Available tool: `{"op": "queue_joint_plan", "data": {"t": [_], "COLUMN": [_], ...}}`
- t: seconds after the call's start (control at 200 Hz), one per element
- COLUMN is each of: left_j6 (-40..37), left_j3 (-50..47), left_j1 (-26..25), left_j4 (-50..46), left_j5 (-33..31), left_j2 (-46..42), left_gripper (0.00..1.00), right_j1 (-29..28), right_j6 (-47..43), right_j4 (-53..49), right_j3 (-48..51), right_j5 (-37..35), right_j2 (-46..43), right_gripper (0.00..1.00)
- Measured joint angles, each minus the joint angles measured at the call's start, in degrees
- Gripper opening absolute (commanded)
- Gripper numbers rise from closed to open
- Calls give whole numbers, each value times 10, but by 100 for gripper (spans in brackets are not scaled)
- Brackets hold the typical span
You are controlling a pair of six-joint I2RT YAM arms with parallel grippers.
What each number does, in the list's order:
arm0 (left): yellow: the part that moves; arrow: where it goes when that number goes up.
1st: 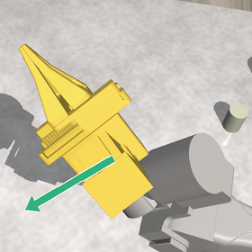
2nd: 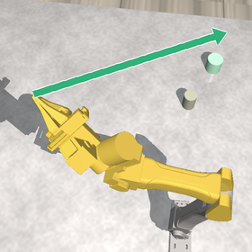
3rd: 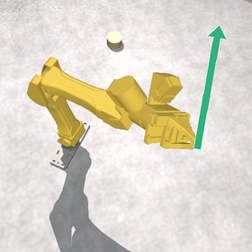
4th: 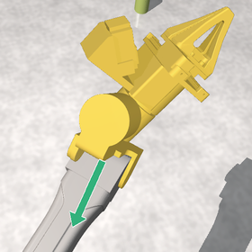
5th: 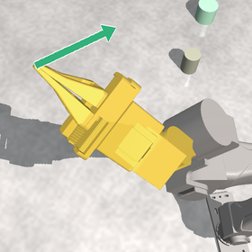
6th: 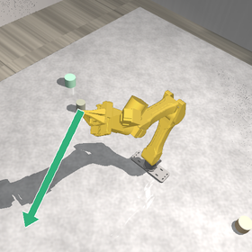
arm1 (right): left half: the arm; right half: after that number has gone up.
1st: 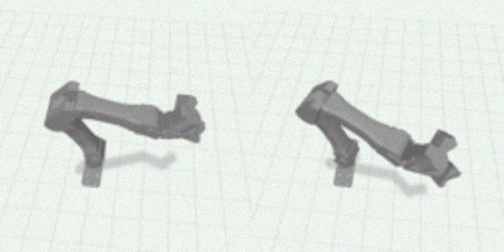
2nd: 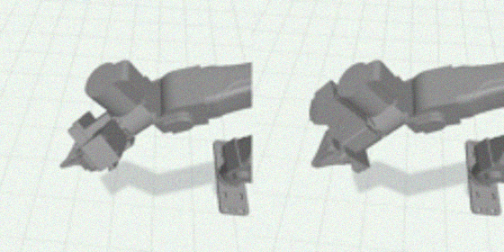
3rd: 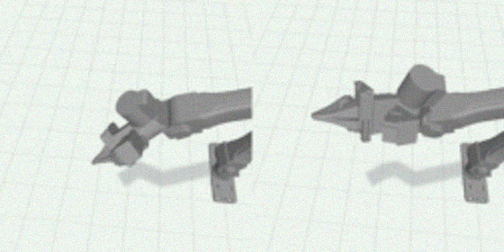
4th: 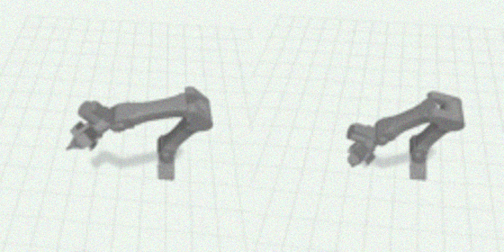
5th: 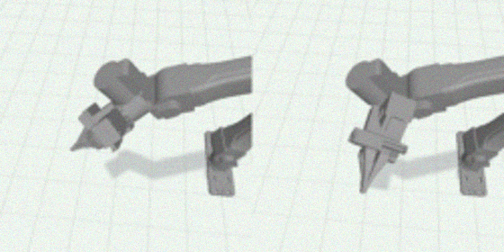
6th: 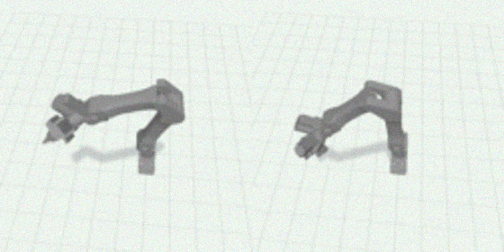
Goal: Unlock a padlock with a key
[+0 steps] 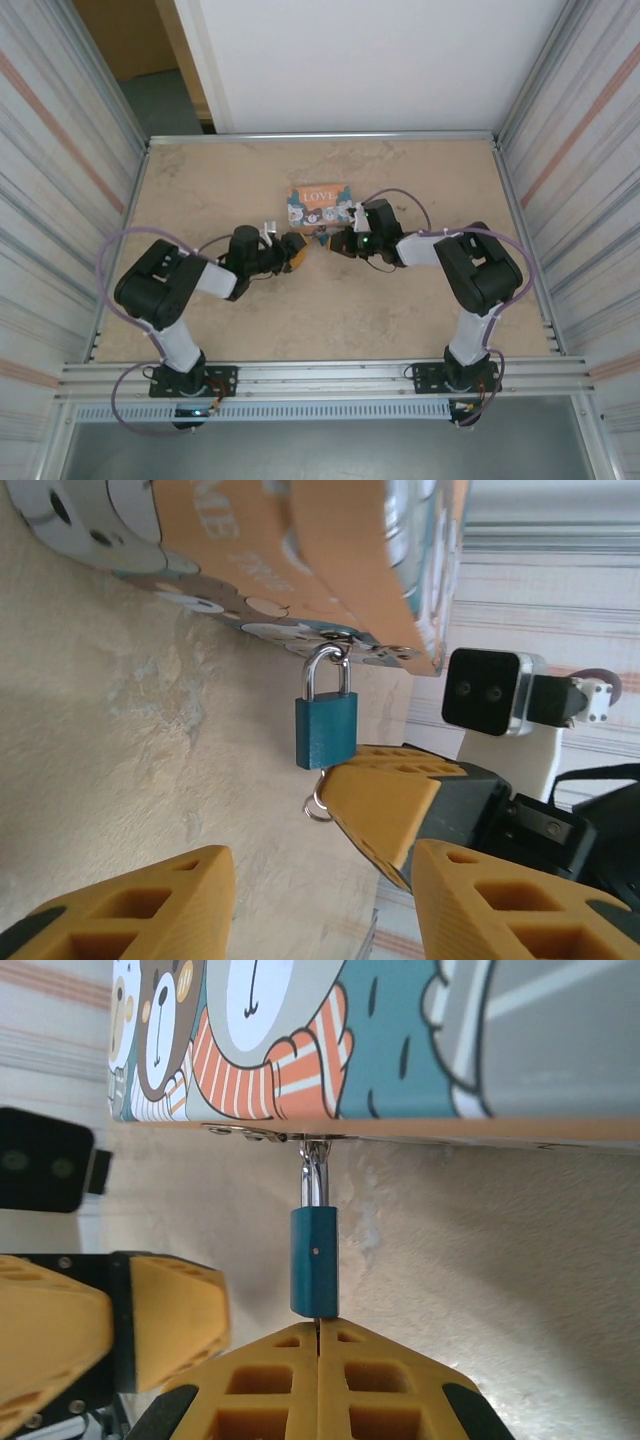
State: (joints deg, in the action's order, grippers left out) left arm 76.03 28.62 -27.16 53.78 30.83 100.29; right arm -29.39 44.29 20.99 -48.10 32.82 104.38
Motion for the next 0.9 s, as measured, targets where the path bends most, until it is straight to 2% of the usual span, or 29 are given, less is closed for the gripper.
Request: {"op": "queue_joint_plan", "data": {"t": [0.451,0.902], "left_j6": [65,93], "left_j3": [27,69], "left_j1": [-18,-33], "left_j4": [156,203], "left_j5": [-27,-39], "left_j2": [134,184], "left_gripper": [42,36], "right_j1": [-9,-14], "right_j6": [63,80], "right_j4": [13,17], "right_j3": [15,20], "right_j5": [-10,-17], "right_j2": [-15,-18], "right_gripper": [0,0]}}
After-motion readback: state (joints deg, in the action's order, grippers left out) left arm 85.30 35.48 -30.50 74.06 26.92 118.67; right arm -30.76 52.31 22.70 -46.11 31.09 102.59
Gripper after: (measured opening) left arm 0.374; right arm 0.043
